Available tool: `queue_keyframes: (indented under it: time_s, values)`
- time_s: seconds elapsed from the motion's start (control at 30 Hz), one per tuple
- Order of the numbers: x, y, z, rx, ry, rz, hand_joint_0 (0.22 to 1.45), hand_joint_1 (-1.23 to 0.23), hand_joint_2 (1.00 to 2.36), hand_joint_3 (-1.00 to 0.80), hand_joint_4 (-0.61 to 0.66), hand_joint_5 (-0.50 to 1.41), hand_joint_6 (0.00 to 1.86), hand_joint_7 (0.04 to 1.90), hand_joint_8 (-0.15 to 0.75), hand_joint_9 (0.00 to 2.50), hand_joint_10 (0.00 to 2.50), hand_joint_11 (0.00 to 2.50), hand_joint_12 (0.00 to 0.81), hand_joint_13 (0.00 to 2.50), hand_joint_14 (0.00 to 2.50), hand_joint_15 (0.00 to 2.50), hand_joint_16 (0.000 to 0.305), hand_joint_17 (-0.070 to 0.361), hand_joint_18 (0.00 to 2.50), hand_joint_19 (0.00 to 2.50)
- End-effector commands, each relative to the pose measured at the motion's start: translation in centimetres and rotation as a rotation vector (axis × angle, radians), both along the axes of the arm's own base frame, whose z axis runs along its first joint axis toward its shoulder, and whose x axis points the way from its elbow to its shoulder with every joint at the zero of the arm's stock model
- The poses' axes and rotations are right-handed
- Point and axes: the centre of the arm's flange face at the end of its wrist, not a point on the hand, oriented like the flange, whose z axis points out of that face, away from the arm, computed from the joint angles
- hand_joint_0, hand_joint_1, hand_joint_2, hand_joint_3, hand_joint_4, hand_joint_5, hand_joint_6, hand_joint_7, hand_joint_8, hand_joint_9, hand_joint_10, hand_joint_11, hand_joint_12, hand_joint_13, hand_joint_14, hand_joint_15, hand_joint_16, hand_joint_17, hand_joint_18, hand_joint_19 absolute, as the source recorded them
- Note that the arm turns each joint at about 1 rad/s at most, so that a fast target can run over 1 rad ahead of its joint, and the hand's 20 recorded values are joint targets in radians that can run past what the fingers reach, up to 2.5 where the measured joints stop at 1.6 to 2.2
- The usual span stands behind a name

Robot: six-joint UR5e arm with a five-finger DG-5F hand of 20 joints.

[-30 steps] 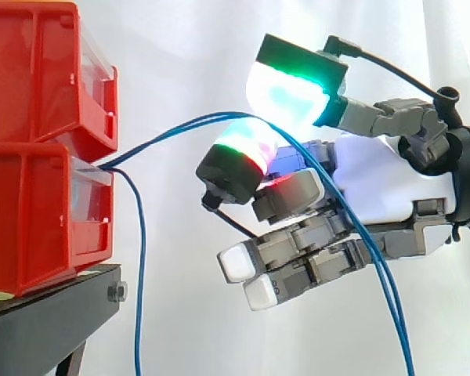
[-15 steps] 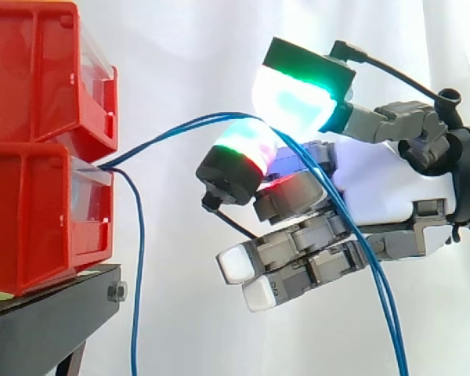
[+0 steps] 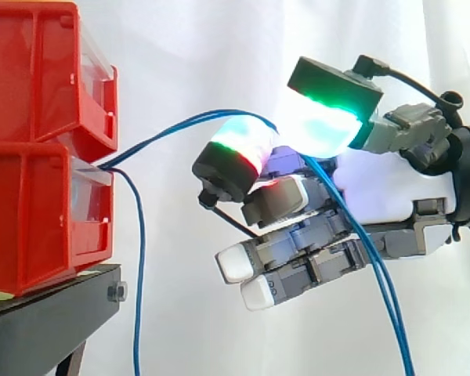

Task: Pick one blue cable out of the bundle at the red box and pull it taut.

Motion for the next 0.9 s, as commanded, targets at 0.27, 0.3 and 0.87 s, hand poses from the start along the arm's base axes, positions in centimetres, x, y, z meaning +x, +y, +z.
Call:
queue_keyframes:
  time_s: [0.27, 0.3, 0.87]
  values:
    - [0.01, -0.05, -0.11, -0.006, 0.002, 0.000, 0.44, -0.63, 1.00, -0.50, 0.08, -0.16, 0.89, 0.98, 0.322, 1.13, 0.00, 1.42, 0.377, 0.74, 0.02, 0.49, 0.061, 0.137, 0.55, 0.44]
    - [0.01, 0.07, 0.01, -0.006, 0.000, 0.001, 0.46, -0.61, 1.00, -0.50, 0.08, -0.16, 0.89, 0.99, 0.317, 1.14, 0.00, 1.42, 0.374, 0.74, 0.02, 0.49, 0.060, 0.135, 0.55, 0.46]
    - [0.02, 0.07, -0.11, -0.005, 0.002, 0.001, 0.72, -0.96, 1.01, -0.37, 0.00, -0.15, 0.91, 1.09, 0.262, 1.08, 0.01, 1.50, 0.323, 0.75, 0.02, 0.50, 0.050, 0.113, 0.58, 0.37]
